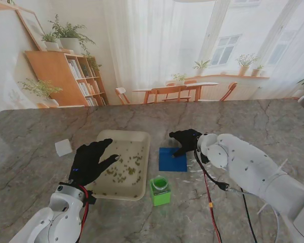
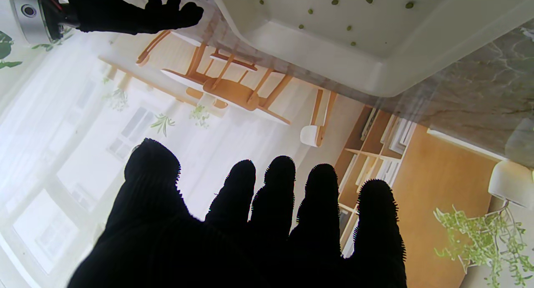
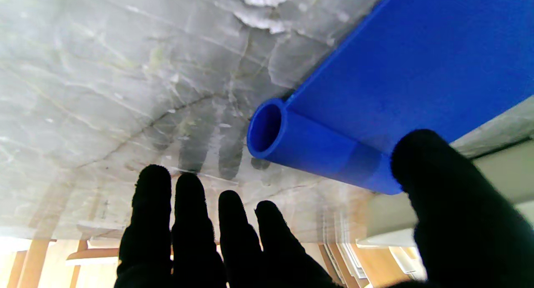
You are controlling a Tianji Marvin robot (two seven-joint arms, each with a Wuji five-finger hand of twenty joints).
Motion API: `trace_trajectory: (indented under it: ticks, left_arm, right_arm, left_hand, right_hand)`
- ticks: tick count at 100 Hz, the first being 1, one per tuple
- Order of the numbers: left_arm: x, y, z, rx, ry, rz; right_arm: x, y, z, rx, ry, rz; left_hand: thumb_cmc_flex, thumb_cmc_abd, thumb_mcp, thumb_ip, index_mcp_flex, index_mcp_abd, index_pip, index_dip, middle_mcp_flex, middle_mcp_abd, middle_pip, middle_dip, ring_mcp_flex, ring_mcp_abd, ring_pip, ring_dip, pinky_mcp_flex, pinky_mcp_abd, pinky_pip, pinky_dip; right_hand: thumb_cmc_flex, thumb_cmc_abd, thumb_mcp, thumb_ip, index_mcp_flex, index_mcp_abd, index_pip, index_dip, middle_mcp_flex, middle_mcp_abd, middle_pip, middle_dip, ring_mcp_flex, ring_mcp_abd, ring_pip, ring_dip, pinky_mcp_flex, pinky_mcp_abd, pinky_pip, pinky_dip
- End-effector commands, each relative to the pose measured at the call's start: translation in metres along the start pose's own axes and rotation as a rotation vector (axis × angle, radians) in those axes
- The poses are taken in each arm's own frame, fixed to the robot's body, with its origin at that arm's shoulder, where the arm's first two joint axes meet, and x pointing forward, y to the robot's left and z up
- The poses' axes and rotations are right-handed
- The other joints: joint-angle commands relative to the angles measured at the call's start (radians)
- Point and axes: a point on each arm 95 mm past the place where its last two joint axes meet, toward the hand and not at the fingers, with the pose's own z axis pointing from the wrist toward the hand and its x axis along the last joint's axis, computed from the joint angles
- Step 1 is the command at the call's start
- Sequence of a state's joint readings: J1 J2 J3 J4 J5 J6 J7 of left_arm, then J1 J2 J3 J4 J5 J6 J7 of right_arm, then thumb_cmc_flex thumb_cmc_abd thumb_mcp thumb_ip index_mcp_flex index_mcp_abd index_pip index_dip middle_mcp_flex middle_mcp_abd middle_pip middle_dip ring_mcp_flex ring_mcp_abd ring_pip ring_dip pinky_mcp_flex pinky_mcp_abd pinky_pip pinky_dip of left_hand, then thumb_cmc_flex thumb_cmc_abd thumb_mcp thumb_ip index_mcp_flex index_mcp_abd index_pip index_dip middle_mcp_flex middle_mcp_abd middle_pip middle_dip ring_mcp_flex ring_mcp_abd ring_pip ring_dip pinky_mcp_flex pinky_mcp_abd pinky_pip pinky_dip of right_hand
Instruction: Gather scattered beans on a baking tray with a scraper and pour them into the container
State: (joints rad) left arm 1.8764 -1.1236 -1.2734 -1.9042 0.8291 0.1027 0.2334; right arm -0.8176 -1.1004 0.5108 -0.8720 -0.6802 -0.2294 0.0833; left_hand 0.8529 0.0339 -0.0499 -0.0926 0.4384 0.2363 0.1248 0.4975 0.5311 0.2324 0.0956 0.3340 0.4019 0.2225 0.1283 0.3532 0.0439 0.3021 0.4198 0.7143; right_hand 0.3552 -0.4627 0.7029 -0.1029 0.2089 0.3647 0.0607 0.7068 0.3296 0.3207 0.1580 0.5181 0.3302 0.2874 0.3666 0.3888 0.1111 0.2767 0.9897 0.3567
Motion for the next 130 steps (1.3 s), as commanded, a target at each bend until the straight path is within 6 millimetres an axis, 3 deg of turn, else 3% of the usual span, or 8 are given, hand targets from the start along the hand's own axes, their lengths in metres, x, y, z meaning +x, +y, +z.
trace_trajectory:
  ticks: [1,68,96,111,130]
  left_arm:
    - [-0.002,0.003,0.001,-0.012,-0.006,0.0]
    - [-0.004,0.005,0.005,-0.028,-0.011,-0.005]
    - [-0.004,0.005,0.005,-0.027,-0.013,-0.003]
    - [-0.004,0.006,0.005,-0.029,-0.011,-0.003]
    - [-0.005,0.007,0.005,-0.029,-0.012,-0.002]
  right_arm:
    - [0.005,-0.003,0.002,0.016,0.023,-0.001]
    - [-0.001,-0.031,0.0,0.095,0.073,-0.071]
    - [0.0,-0.043,-0.008,0.127,0.048,-0.14]
    - [0.004,-0.051,-0.01,0.131,0.034,-0.165]
    - [0.004,-0.057,-0.009,0.152,0.031,-0.178]
  left_hand:
    - [0.029,0.038,0.009,0.06,0.01,-0.012,0.006,0.015,0.0,-0.023,-0.003,0.015,0.005,-0.011,0.007,0.002,-0.005,0.005,-0.012,0.014]
    - [0.029,0.039,0.009,0.06,0.01,-0.01,0.006,0.014,0.0,-0.024,-0.003,0.015,0.006,-0.011,0.007,0.002,-0.005,0.005,-0.012,0.015]
    - [0.029,0.039,0.009,0.06,0.012,-0.011,0.006,0.014,0.002,-0.024,-0.002,0.016,0.006,-0.012,0.007,0.002,-0.006,0.005,-0.013,0.015]
    - [0.029,0.039,0.009,0.06,0.013,-0.011,0.007,0.014,0.003,-0.024,-0.002,0.016,0.007,-0.012,0.008,0.002,-0.005,0.005,-0.013,0.015]
    - [0.029,0.039,0.009,0.06,0.013,-0.011,0.007,0.014,0.002,-0.024,-0.003,0.016,0.006,-0.014,0.007,0.002,-0.006,0.004,-0.014,0.014]
  right_hand:
    - [-0.006,-0.019,0.025,0.009,0.011,0.015,0.006,0.012,0.018,-0.008,0.03,-0.002,0.031,-0.02,0.029,0.002,0.009,-0.011,0.027,-0.025]
    - [0.007,-0.05,0.074,0.003,0.082,-0.016,0.073,0.032,0.088,-0.033,0.126,0.049,0.114,-0.046,0.146,0.051,0.066,-0.002,0.1,-0.017]
    - [0.019,-0.047,0.073,0.002,0.058,0.011,0.081,0.04,0.054,-0.013,0.163,0.08,0.096,-0.025,0.165,0.058,0.044,0.02,0.109,-0.014]
    - [0.035,-0.046,0.06,0.006,0.065,0.026,0.103,0.061,0.05,-0.001,0.208,0.118,0.102,-0.02,0.201,0.077,0.048,0.039,0.131,-0.004]
    - [0.057,-0.071,0.088,0.006,0.112,0.009,0.192,0.142,0.096,-0.022,0.356,0.203,0.157,-0.044,0.298,0.112,0.107,0.044,0.181,0.025]
